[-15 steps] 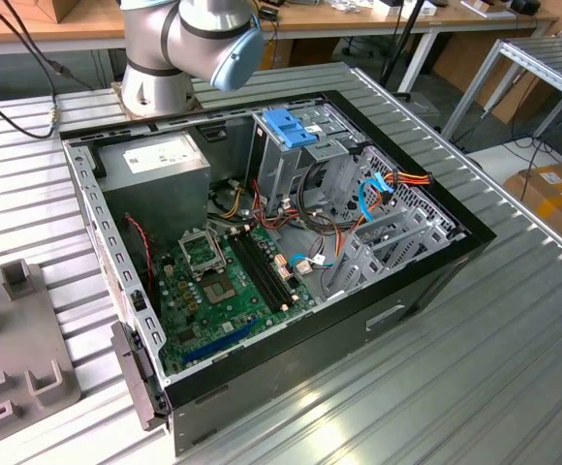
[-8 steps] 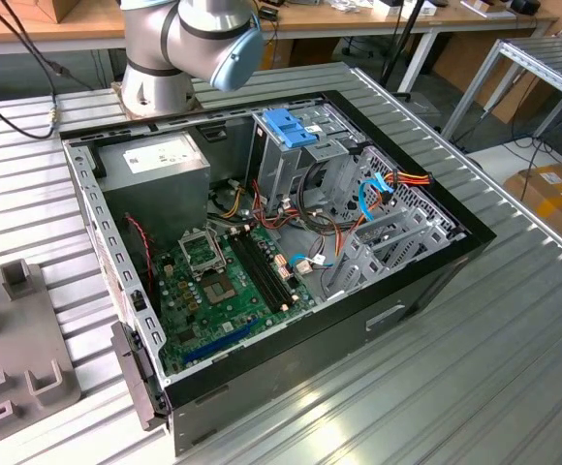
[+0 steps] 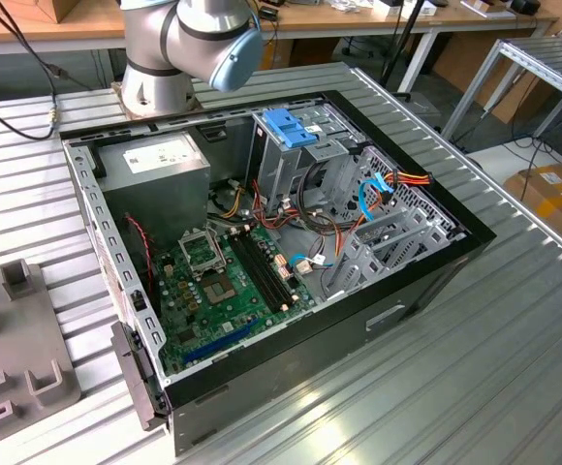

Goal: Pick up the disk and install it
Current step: 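Reach for the disk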

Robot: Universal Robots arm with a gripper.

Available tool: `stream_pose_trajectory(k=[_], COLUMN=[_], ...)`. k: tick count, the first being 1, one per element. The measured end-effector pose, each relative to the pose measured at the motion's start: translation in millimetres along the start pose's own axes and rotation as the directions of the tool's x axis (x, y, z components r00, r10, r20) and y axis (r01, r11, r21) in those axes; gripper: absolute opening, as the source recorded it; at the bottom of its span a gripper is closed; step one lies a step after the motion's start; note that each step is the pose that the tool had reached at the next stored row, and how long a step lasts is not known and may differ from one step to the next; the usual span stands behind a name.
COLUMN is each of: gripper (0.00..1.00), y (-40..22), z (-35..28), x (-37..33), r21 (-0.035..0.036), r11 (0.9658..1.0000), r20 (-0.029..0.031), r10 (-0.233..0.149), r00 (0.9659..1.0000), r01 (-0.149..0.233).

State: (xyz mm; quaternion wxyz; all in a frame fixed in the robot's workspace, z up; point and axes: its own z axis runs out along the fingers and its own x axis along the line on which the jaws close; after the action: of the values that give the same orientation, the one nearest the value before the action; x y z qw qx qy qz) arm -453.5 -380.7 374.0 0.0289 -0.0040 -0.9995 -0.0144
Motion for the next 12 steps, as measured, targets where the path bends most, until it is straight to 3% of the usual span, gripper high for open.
stream_pose_trajectory(k=[3, 12], gripper=[0.11, 0.11], y=[0.5, 0.7], z=[0.2, 11.5], x=[0.1, -0.6], r21=[-0.0038, -0.0039], r11=[1.0000, 1.0000], r20=[-0.0001, -0.0001], r10=[-0.001, -0.001], r00=[1.0000, 1.0000], r01=[0.001, 0.001])
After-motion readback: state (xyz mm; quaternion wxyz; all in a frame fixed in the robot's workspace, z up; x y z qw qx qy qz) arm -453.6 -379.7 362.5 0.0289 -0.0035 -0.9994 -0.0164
